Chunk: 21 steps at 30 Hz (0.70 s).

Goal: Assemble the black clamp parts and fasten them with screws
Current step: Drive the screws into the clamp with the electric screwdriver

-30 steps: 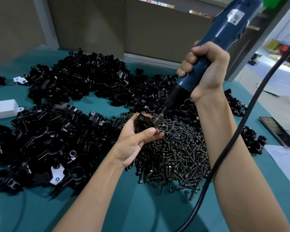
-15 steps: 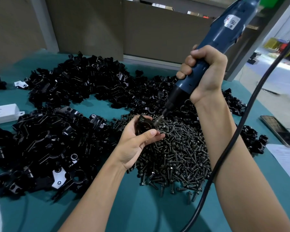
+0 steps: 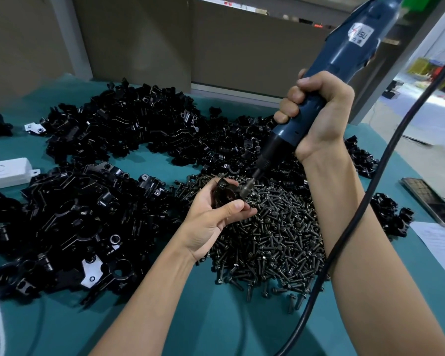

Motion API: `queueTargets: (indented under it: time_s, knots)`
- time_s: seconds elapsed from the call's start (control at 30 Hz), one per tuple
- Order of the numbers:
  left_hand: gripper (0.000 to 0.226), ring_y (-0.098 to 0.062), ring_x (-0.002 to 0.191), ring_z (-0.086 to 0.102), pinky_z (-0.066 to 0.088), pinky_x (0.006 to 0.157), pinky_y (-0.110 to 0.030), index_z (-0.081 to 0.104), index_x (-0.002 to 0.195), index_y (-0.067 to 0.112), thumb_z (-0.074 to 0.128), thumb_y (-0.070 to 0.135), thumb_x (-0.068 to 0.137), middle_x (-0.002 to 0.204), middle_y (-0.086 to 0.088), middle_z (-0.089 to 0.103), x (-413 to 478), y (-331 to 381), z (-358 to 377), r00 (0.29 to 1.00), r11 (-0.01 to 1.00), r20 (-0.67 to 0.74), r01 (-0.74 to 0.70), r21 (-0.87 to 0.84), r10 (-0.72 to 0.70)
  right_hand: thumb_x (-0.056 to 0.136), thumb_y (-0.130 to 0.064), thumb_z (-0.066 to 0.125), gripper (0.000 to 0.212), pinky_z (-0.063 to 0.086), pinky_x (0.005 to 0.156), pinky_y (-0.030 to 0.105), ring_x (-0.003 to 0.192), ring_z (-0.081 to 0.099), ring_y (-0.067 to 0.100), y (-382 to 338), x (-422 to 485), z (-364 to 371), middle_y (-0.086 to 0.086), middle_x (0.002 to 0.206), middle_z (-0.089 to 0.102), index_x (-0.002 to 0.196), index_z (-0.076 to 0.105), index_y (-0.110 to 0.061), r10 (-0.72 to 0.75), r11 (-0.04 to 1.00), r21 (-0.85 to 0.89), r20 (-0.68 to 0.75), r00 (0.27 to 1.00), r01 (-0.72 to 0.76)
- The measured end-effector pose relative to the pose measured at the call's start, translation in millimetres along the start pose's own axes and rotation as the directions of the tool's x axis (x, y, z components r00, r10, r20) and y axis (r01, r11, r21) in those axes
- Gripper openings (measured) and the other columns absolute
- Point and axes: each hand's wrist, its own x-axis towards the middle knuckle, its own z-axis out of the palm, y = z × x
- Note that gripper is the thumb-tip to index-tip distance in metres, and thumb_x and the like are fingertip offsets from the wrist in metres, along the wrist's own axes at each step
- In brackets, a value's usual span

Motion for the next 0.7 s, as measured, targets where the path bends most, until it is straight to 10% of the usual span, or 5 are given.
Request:
queueTargets:
  time_s: [0.33, 0.53, 0.7]
  knots:
    - [0.039, -0.019, 0.079, 0.070, 0.060, 0.081, -0.037, 0.056, 0.109, 0.006, 0.074, -0.001, 0.076, 0.085, -0.005, 0.066, -0.9, -0.3, 4.7, 0.999, 1.000, 0.032, 0.023, -0.010, -0.023, 0.069, -0.008, 0.051, 0.014, 0.035, 0.045, 0.021, 0.042, 0.036, 0.012, -4.6, -4.2, -7.6, -0.003, 0.053, 0.042, 0.082, 0.050, -0.013, 0.005, 1.000, 0.000, 0.040, 0.999, -0.005]
    - [0.034, -0.022, 0.080, 0.073, 0.059, 0.091, -0.046, 0.058, 0.106, 0.009, 0.073, -0.003, 0.078, 0.082, 0.005, 0.071, -2.5, 2.4, 4.5, 0.996, 0.994, 0.061, 0.054, 0.092, -0.059, 0.070, 0.005, 0.070, 0.038, 0.039, 0.047, 0.026, 0.041, 0.044, 0.017, -43.7, -8.0, -31.2, 0.002, 0.053, 0.046, 0.100, 0.048, -0.004, 0.020, 0.913, 0.282, 0.691, 0.723, -0.294]
    - [0.032, -0.020, 0.082, 0.069, 0.060, 0.081, -0.035, 0.062, 0.105, 0.009, 0.072, 0.001, 0.076, 0.083, -0.005, 0.067, -1.9, 3.8, 2.1, 1.000, 0.999, -0.023, 0.017, 0.044, -0.016, 0.086, -0.012, 0.065, 0.020, 0.054, 0.059, 0.035, 0.056, 0.062, 0.025, -91.9, -32.3, -97.7, 0.012, 0.069, 0.061, 0.103, 0.058, -0.005, 0.087, 0.996, -0.054, 0.299, 0.950, -0.074]
